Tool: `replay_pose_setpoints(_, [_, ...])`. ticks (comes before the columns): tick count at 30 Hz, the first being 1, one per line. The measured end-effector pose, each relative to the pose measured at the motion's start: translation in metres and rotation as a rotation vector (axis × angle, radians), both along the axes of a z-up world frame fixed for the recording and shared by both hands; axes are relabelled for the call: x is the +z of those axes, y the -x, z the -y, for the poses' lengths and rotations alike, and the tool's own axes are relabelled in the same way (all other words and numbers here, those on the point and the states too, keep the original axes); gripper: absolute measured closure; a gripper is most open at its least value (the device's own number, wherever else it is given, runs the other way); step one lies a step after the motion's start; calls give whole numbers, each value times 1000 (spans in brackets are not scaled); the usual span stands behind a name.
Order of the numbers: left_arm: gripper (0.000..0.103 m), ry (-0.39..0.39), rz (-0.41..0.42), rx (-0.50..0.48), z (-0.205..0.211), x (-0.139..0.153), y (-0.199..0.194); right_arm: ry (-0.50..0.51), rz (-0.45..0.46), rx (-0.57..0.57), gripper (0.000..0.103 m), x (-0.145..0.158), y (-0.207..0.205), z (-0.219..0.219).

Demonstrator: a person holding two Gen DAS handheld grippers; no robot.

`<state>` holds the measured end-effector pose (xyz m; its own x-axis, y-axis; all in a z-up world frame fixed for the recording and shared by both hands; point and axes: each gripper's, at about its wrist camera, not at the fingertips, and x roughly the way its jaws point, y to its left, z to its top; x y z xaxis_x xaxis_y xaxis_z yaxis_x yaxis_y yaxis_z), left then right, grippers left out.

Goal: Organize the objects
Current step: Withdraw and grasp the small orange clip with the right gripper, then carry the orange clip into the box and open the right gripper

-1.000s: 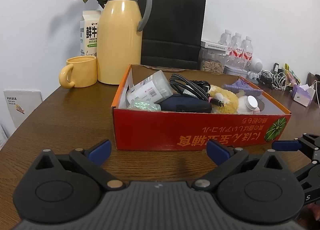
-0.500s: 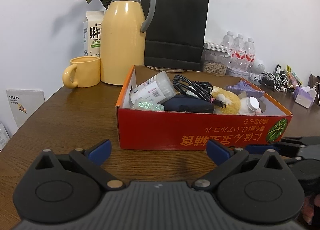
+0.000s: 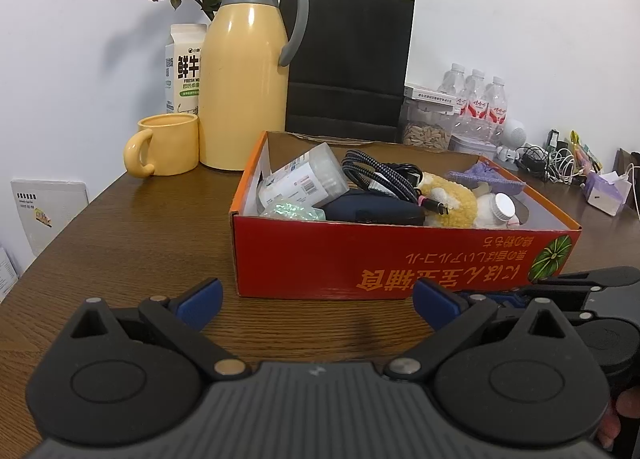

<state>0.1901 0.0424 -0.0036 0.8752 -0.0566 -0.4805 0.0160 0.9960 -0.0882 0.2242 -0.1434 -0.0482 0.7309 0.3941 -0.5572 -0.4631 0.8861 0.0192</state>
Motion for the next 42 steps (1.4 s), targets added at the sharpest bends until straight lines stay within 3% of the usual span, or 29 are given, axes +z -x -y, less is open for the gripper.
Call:
replay_pose_setpoints(13, [0,23,45,-8,-2,5,6,-104,191,-33,98,32,27,25])
replay_pose_setpoints(26, [0,62,91,-1,15,45,-19,-99,328,-88,98,78,-13,42])
replay_pose_setpoints(36, [0,37,84,24,29,61,-56,-67,240,-130,98,77,-71,41])
replay_pose_setpoints(38, [0,32,83,38,31,62,-62,-64,207,-130,93,72,-76,40])
replay_pose_setpoints(39, [0,31,82,46,31,62,-64,-61,192,-132,86,70,-78,40])
replay_pose_setpoints(40, [0,31,80,55,30,62,-66,-61,180,-136,65,68,-79,40])
replay_pose_setpoints(41, [0,31,77,63,29,62,-67,-59,174,-143,50,67,-78,40])
replay_pose_setpoints(42, [0,32,72,71,28,61,-68,-59,169,-149,25,65,-78,41])
